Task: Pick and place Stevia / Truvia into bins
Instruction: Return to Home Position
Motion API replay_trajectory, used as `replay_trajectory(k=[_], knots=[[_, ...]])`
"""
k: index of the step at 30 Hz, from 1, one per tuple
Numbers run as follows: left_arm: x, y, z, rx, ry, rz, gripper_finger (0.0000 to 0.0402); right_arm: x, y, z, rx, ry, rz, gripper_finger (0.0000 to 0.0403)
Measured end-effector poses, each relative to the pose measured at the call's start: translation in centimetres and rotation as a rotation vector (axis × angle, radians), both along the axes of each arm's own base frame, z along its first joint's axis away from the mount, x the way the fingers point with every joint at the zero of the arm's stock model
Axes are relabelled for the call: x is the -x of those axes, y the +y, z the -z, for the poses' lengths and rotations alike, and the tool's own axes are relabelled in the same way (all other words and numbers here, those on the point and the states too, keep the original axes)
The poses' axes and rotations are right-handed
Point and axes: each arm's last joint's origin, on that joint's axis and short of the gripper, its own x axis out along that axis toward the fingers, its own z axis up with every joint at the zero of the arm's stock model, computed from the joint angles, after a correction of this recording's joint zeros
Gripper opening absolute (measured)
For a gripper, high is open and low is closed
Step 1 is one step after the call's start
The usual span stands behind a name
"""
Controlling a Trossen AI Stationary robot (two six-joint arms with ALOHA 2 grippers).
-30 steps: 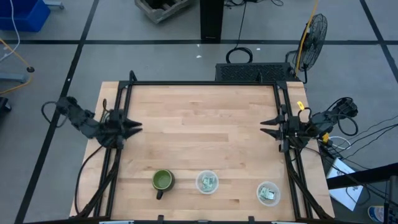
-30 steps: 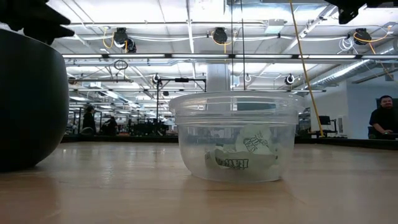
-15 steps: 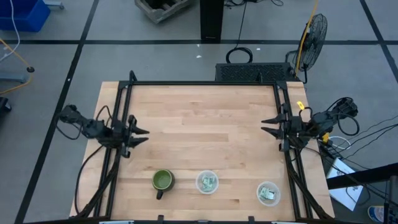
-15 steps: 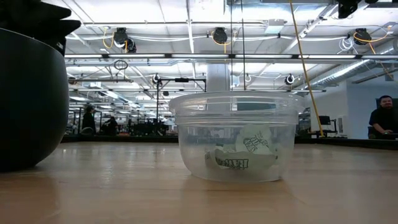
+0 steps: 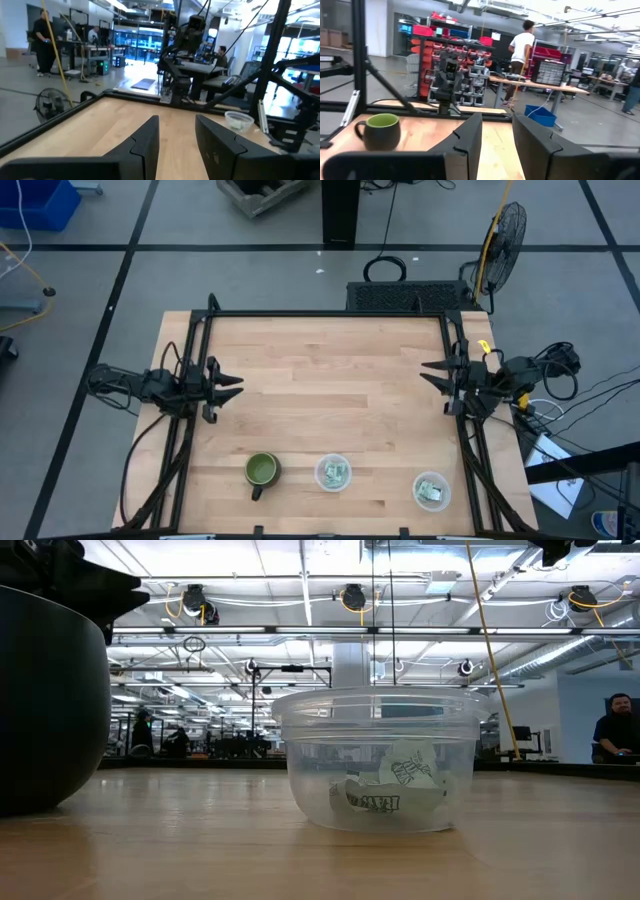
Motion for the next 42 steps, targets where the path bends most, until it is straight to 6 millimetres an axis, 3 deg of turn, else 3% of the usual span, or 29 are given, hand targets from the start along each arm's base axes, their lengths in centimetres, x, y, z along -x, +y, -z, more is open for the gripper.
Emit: replay_trajectory(k=[15,20,26,32,38,42], knots=[[-0.2,1.3,1.2,0.059,0.109,-0.127,0.0131,-0.1,-0.4,0.2,-0.033,0.008,0.039,0.0105],[-0.5,1.3,2.4,0.073,0.130,-0.132,0.0131,-0.5,-0.2,1.4,-0.023,0.035,0.041,0.0105],[-0.7,1.2,2.2,0.030,0.105,-0.114,0.0131,-0.8,-0.1,2.3,-0.053,0.052,0.039,0.0105],[-0.7,1.2,2.2,0.020,0.107,-0.126,0.0131,-1.5,0.4,5.0,-0.087,0.096,-0.034,0.0105],[-0.7,1.3,2.2,0.021,0.107,-0.128,0.0131,-2.3,1.2,7.9,-0.084,0.014,-0.221,0.0105],[-0.7,1.3,2.2,0.021,0.107,-0.128,0.0131,-2.4,1.2,9.8,-0.092,0.049,-0.221,0.0105]])
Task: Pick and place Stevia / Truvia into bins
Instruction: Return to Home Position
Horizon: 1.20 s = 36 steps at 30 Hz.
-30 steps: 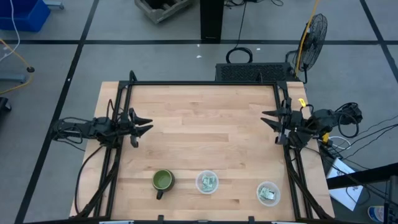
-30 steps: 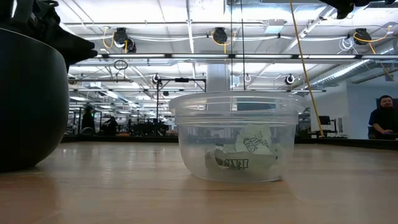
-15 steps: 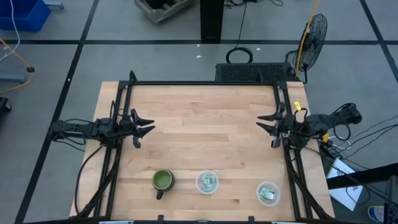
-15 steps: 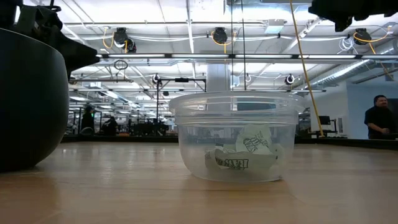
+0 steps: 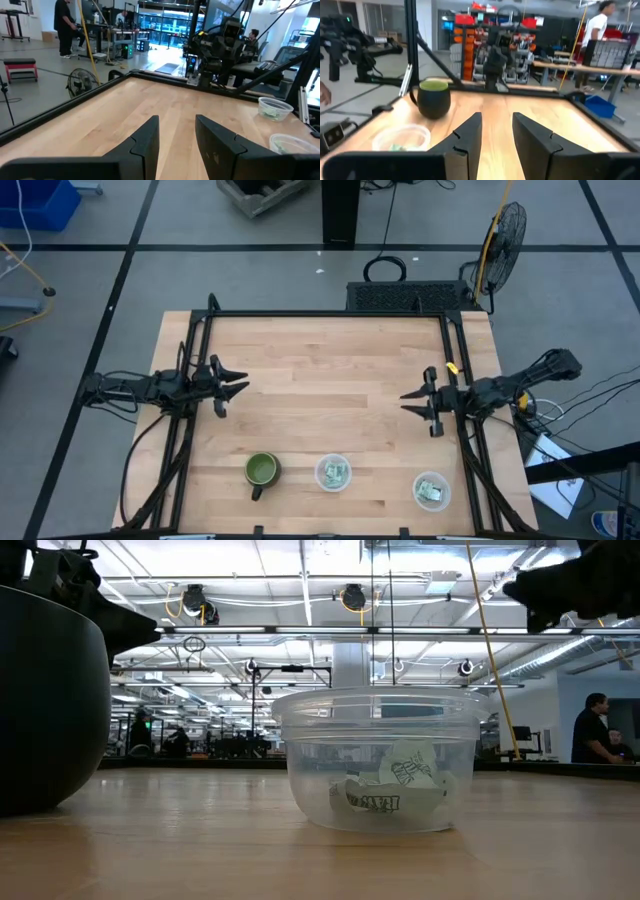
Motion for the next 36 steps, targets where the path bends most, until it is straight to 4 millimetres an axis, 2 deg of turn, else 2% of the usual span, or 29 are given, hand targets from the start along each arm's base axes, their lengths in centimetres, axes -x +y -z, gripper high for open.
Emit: replay_trajectory(k=[3,16,19,22,26,29,36], knots=[[0.0,0.0,0.0,0.000,0.000,0.000,0.0131,0.0,0.0,1.0,-0.008,0.029,-0.001,0.0105],[0.0,0.0,0.0,0.001,0.001,0.000,0.0131,0.0,0.0,2.7,-0.105,0.162,0.006,0.0105],[0.0,0.0,0.0,0.001,0.001,0.000,0.0131,0.0,0.0,3.4,-0.108,0.138,0.002,0.0105],[0.0,0.0,0.0,0.001,0.000,0.000,0.0131,-0.1,0.0,2.6,-0.149,0.031,-0.010,0.0105],[0.0,0.0,0.0,0.002,-0.002,0.000,0.0131,-0.1,0.1,3.3,-0.165,0.104,-0.005,0.0105],[0.0,0.0,0.0,0.002,-0.002,0.000,0.0131,-0.1,0.1,3.1,-0.181,0.085,-0.005,0.0105],[0.0,0.0,0.0,0.002,-0.007,0.000,0.0131,0.1,0.0,4.6,-0.139,0.234,0.013,0.0105]])
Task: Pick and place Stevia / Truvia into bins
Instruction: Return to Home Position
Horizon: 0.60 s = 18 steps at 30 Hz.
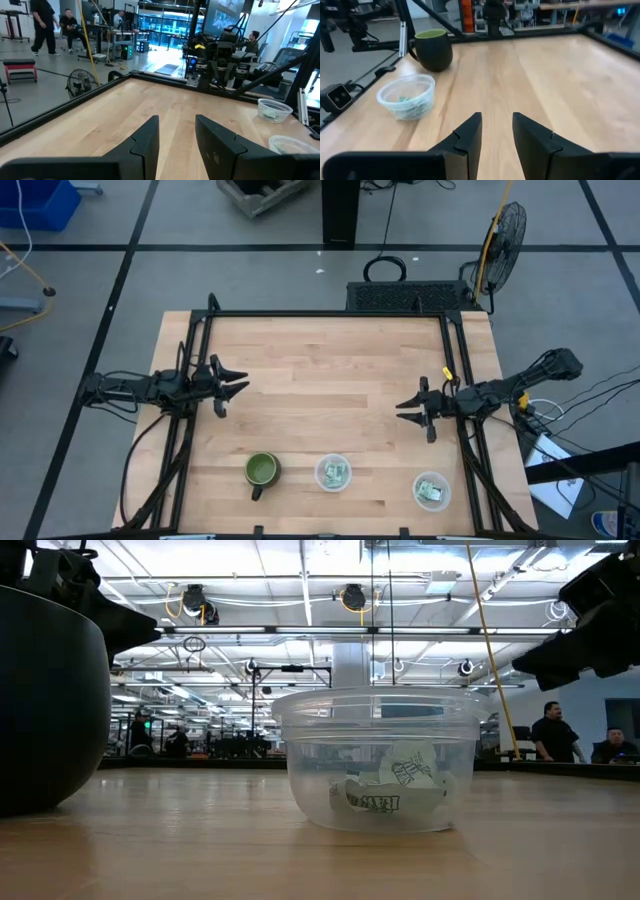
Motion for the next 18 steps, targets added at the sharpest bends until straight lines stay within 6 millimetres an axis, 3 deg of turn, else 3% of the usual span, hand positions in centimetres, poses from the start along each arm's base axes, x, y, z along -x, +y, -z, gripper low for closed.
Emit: replay_trajectory(k=[18], knots=[[0.00,0.00,0.00,0.000,0.000,0.000,0.0131,-0.06,0.02,0.03,-0.038,0.004,0.008,0.0105]])
